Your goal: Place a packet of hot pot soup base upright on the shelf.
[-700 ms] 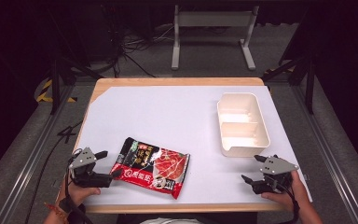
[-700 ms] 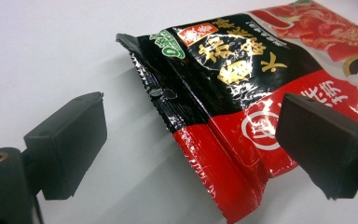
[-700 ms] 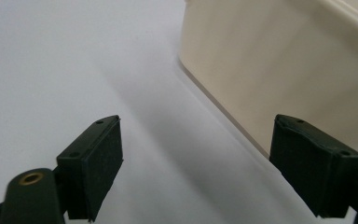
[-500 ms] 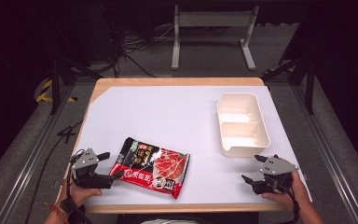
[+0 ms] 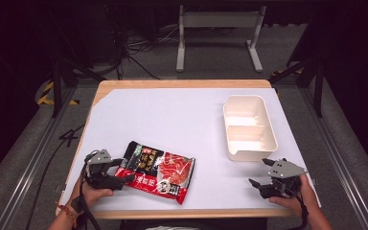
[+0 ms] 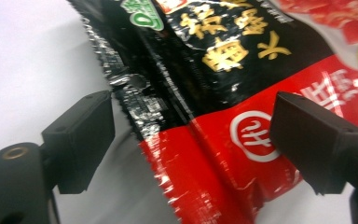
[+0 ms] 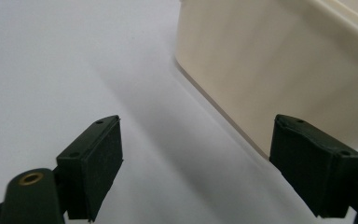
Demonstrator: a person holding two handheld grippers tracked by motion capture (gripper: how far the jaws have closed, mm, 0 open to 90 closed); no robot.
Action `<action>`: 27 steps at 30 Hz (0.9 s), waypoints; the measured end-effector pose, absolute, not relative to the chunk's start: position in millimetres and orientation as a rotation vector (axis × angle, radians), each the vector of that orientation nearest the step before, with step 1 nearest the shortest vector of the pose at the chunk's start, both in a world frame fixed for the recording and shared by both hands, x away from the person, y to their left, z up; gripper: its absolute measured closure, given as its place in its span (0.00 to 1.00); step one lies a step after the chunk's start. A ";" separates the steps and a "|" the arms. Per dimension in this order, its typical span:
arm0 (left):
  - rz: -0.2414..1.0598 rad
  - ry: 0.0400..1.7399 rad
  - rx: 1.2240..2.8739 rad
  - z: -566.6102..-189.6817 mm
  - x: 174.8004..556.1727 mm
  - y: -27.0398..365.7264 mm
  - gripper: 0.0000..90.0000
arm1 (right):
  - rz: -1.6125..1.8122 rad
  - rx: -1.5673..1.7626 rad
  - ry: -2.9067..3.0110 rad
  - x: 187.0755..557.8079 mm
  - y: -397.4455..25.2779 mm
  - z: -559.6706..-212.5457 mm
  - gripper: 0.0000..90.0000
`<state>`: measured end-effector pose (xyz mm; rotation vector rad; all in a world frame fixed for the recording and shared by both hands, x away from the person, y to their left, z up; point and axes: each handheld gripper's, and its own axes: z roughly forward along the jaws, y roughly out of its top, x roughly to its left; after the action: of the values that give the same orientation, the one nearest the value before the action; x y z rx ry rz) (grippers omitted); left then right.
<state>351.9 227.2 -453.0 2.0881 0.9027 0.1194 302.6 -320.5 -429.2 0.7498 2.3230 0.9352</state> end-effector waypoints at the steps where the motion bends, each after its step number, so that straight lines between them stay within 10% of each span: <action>1: 0.110 0.903 2.102 -453.0 354.1 223.8 0.18 | 0.932 0.748 2.326 302.6 -319.3 -429.7 0.18; 5: 0.042 0.883 2.125 -451.5 367.1 214.6 0.23 | 0.915 0.729 2.338 301.2 -316.8 -430.2 0.18; 14: -0.070 0.838 2.167 -447.2 389.3 218.8 0.71 | 0.901 0.732 2.342 301.8 -318.6 -431.4 0.18; 27: 0.219 0.794 2.071 -439.5 364.8 214.4 0.96 | 0.878 0.715 2.344 301.7 -319.0 -429.9 0.18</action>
<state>364.8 214.4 -439.5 2.0713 0.7943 0.2191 301.7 -319.0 -429.9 0.7149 2.3440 0.8776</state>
